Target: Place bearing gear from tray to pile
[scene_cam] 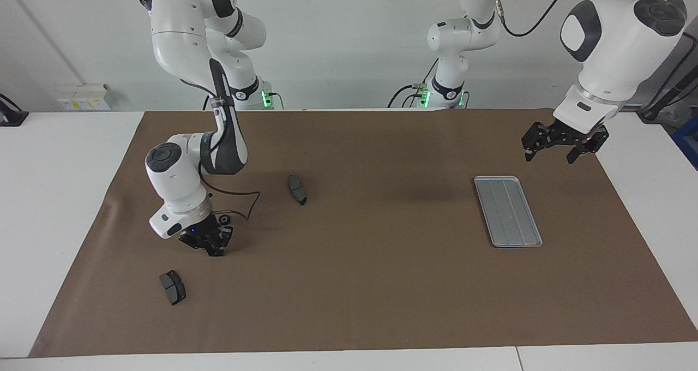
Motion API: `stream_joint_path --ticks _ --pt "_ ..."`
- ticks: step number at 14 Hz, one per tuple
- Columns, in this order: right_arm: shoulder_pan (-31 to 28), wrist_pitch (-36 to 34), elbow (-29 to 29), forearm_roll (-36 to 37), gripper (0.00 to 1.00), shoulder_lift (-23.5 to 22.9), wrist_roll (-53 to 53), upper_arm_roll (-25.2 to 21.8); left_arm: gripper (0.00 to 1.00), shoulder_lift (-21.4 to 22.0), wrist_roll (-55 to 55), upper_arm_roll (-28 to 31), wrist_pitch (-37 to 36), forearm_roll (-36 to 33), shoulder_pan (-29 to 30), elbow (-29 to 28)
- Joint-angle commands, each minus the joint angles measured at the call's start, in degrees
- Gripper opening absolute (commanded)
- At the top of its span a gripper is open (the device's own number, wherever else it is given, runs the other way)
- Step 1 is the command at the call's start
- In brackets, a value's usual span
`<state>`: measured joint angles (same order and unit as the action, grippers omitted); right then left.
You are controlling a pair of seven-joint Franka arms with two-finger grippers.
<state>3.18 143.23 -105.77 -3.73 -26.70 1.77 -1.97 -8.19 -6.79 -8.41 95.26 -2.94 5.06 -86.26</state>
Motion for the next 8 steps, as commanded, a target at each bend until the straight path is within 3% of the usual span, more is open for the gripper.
stream_joint_path --ticks 1,5,8 --pt "-0.10 1.35 0.22 -1.81 1.00 -0.37 0.87 0.30 1.00 1.86 -0.24 0.24 0.98 0.83 0.30 -2.33" --pt "0.78 0.04 0.39 -1.02 1.00 2.69 0.60 -0.14 1.00 1.86 -0.24 0.24 1.07 0.83 0.30 -2.33" --pt "0.34 -6.62 0.39 -0.76 1.00 8.05 -0.53 -0.67 1.00 1.86 -0.24 0.24 1.07 0.83 0.30 -2.33"
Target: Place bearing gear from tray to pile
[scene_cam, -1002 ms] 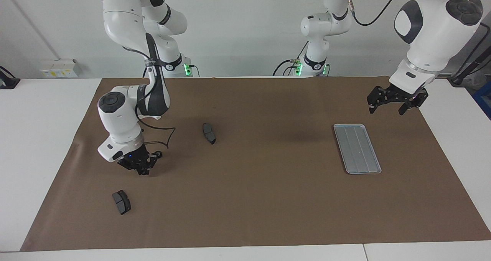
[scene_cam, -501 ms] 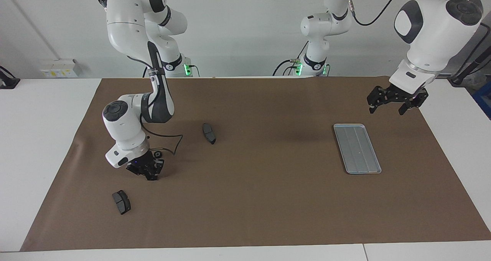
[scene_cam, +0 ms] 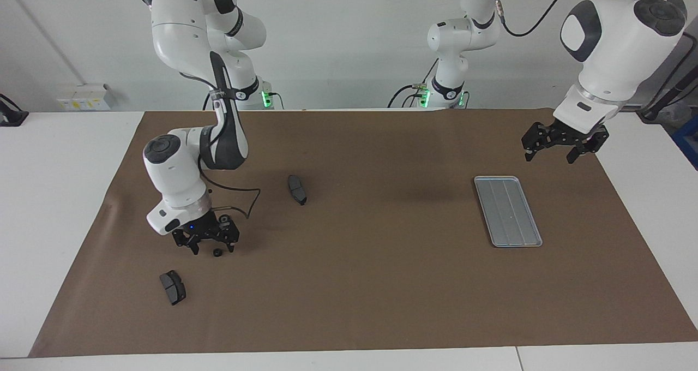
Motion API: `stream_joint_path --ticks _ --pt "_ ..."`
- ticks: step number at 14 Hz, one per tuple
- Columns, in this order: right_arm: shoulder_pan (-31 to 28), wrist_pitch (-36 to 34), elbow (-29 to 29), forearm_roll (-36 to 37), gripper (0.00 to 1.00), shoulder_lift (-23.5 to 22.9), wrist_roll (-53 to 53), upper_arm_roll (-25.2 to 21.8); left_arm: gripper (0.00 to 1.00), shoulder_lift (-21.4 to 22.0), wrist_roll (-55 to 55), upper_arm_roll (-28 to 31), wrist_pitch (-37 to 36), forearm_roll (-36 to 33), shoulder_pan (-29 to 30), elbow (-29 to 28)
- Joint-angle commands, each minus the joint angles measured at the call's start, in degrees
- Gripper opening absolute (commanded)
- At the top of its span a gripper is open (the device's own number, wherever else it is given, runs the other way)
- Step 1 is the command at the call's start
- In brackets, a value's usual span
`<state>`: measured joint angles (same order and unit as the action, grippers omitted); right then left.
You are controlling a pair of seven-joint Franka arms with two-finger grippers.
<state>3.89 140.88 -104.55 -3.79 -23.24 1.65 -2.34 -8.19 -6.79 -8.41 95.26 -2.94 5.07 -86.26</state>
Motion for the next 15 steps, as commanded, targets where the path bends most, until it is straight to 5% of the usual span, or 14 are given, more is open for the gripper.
stream_joint_path --ticks 1,9,15 --pt "-0.63 -7.26 -0.75 -0.43 1.00 6.87 -1.02 -0.65 1.00 1.86 -0.24 0.24 1.07 0.83 0.30 -2.33" --pt "-0.63 -34.94 0.13 0.62 1.00 22.96 -3.40 -1.53 1.00 1.86 -0.24 0.24 0.98 0.83 0.30 -2.33" --pt "-1.16 -45.69 5.03 2.20 1.00 26.41 -4.20 -1.88 1.00 1.86 -0.32 0.24 1.07 0.83 0.21 -2.33"
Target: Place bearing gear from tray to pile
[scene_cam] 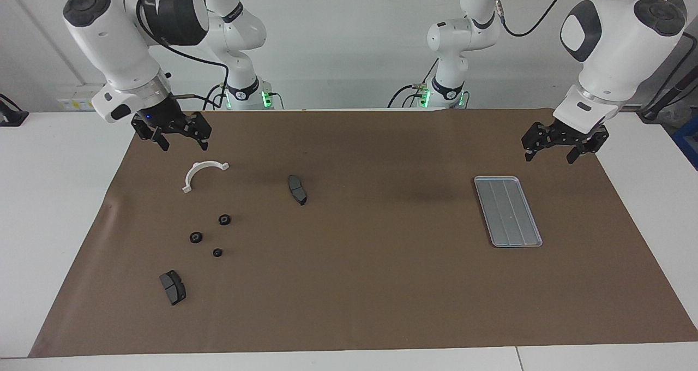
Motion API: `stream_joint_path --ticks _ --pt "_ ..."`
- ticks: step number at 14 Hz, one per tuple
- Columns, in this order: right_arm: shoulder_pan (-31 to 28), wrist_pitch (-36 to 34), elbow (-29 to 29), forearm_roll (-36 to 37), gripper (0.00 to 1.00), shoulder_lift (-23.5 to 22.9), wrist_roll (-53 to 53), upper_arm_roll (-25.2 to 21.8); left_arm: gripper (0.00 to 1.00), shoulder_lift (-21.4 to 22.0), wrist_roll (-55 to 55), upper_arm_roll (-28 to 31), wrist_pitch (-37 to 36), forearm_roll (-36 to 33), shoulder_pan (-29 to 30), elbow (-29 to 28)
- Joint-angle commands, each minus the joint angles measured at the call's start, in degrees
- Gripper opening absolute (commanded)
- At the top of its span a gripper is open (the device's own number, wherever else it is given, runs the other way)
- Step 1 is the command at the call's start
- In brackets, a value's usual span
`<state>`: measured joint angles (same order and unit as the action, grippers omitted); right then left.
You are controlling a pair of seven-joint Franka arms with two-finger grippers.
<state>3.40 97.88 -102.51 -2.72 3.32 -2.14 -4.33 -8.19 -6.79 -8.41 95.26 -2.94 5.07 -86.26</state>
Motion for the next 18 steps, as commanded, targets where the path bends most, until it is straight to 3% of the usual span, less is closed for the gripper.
stream_joint_path --ticks 1,3,8,18 --pt "-0.85 -4.17 5.63 1.57 1.00 -0.59 -0.06 0.11 1.00 1.86 -0.24 0.24 0.98 0.83 0.29 -2.33" --pt "-1.12 -7.52 8.89 2.45 1.00 -0.51 1.69 0.11 1.00 1.86 -0.32 0.24 1.07 0.83 0.30 -2.33" --pt "-3.84 -9.80 8.64 1.67 1.00 0.46 1.52 1.95 1.00 1.86 -0.24 0.24 1.07 0.83 0.30 -2.33" --pt "-1.21 -10.96 8.29 3.76 1.00 0.82 1.35 0.72 1.00 1.95 -0.15 0.24 1.34 0.83 -0.93 -2.42"
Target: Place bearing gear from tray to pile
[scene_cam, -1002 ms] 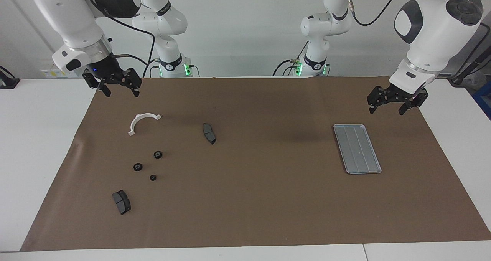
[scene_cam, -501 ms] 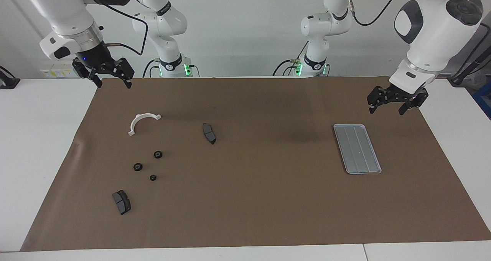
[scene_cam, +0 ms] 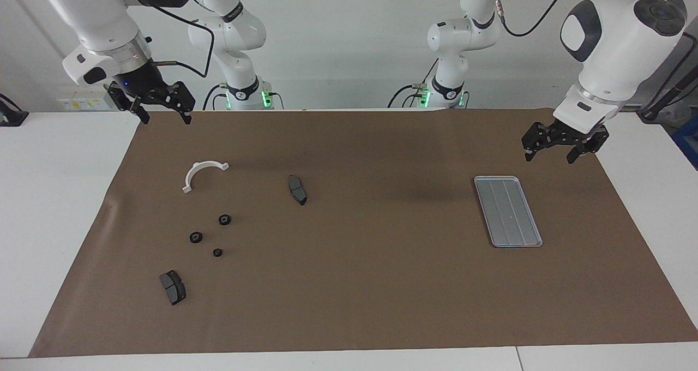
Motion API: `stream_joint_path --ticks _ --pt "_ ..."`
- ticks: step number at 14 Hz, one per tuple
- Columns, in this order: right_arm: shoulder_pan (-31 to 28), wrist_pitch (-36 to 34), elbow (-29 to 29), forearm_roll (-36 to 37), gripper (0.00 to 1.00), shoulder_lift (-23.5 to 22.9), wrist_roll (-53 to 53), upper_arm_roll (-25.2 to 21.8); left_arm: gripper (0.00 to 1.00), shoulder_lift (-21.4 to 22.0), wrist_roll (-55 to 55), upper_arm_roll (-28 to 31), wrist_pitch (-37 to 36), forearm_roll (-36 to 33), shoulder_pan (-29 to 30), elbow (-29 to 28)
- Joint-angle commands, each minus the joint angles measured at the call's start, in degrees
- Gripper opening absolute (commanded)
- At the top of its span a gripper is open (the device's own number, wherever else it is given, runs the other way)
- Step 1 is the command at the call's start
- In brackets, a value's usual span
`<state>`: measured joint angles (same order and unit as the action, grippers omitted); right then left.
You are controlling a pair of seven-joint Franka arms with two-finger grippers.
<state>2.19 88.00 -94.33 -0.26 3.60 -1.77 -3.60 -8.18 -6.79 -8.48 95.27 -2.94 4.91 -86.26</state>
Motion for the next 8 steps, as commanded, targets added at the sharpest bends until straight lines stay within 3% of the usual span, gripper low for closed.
stream_joint_path --ticks 1,8 --pt "-0.08 -1.08 0.20 1.66 1.00 0.62 0.98 -0.01 1.00 1.94 0.02 0.31 1.32 0.83 -0.87 -2.59" --pt "-0.08 -1.08 -0.07 2.28 1.00 1.06 0.98 0.08 1.00 2.03 6.26 0.31 1.59 0.83 -0.51 -2.68"
